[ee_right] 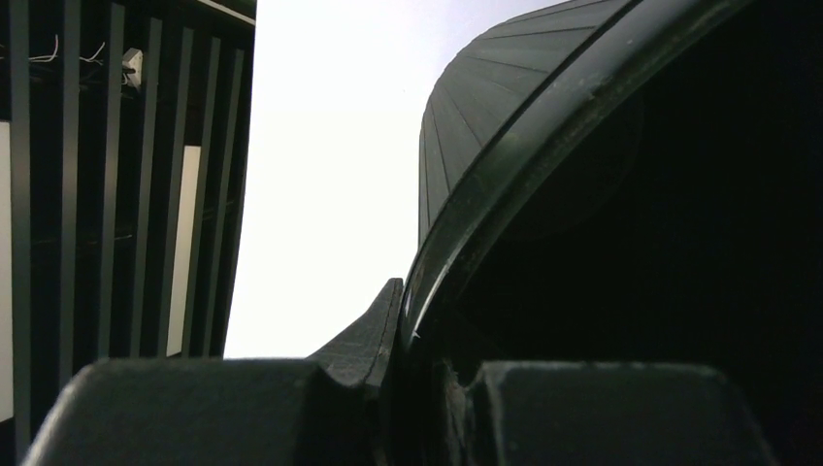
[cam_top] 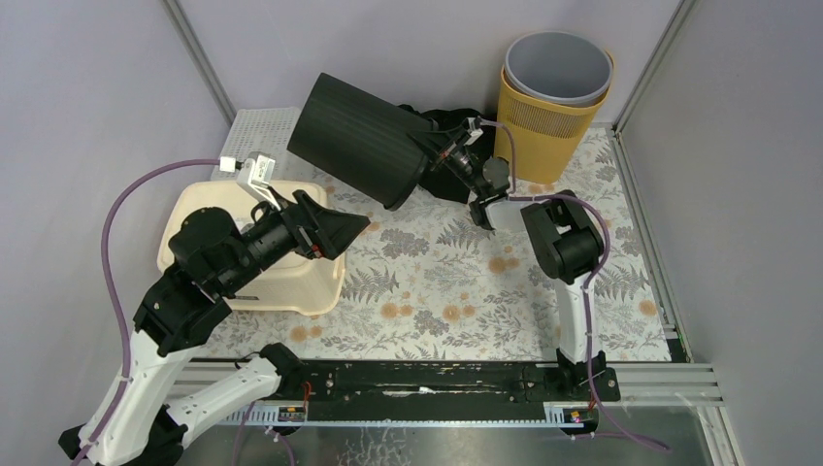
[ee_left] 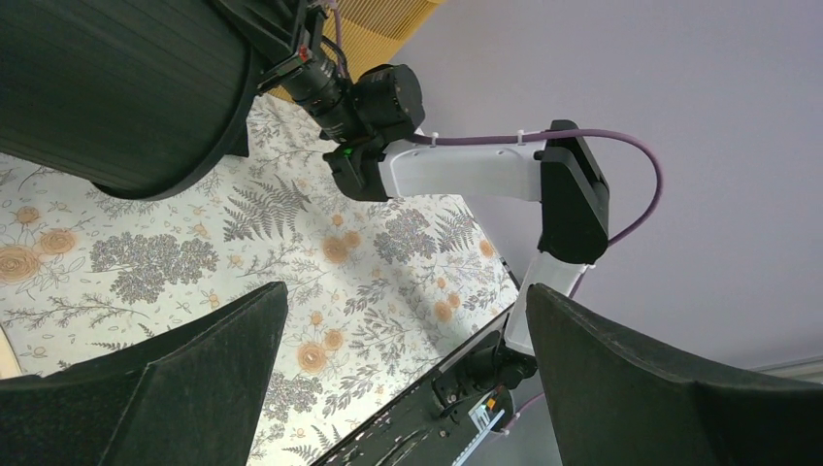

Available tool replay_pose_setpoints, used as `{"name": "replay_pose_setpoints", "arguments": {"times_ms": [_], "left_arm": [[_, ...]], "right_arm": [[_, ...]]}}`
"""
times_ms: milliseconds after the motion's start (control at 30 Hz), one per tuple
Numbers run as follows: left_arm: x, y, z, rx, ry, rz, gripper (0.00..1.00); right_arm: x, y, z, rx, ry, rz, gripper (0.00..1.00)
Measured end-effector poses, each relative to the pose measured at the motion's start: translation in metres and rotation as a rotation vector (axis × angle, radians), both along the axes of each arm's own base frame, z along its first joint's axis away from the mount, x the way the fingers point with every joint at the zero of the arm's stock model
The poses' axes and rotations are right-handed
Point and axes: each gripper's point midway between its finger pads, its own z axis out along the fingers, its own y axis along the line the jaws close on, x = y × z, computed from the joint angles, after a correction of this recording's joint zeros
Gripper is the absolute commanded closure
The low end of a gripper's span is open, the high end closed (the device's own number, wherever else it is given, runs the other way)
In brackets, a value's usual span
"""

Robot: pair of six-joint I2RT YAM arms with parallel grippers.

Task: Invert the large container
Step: Turn the container upside down at the center of the board.

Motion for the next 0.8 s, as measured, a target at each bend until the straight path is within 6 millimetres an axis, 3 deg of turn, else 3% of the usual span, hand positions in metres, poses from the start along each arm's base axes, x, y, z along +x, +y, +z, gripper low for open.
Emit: {"name": "replay_pose_setpoints", "arguments": {"times_ms": [800], "left_arm": [[0.001,0.007,-0.002,0.023,-0.012,0.027,0.00]], "right_arm": [[0.060,0.076,-0.045,0.125,-0.032,-0.053,1.00]]}}
